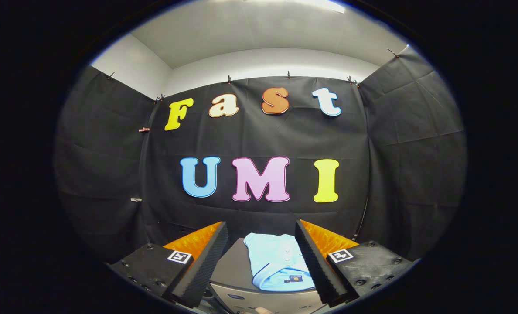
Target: Put the clothes into the washing machine and then close the washing machine lid.
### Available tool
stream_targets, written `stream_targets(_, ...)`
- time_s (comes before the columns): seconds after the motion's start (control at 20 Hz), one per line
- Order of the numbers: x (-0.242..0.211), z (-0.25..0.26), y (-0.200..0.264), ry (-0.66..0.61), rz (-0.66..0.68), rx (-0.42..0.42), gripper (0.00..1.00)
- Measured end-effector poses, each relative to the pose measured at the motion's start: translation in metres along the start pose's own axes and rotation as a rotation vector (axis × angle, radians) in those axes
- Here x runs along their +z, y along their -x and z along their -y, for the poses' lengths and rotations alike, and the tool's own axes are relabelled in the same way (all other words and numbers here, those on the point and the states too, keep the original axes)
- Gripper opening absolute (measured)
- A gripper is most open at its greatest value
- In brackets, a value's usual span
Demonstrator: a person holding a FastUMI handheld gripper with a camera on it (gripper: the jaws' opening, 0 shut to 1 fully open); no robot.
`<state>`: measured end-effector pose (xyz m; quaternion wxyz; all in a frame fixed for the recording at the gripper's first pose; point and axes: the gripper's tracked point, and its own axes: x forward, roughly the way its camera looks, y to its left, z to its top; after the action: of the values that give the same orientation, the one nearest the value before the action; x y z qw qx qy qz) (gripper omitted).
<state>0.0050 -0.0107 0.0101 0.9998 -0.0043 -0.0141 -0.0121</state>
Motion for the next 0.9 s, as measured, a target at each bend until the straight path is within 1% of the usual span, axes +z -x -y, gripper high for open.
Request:
stream_targets(0.25,0.009,0.014,-0.025,-0.018,-0.004,-0.023,0.98)
stream_targets(0.5,0.008,0.029,-0.07,-0.042,-0.049,-0.053,0.98)
stream_targets(0.9,-0.028,0.052,-0.153,-0.07,-0.233,-0.105,0.99)
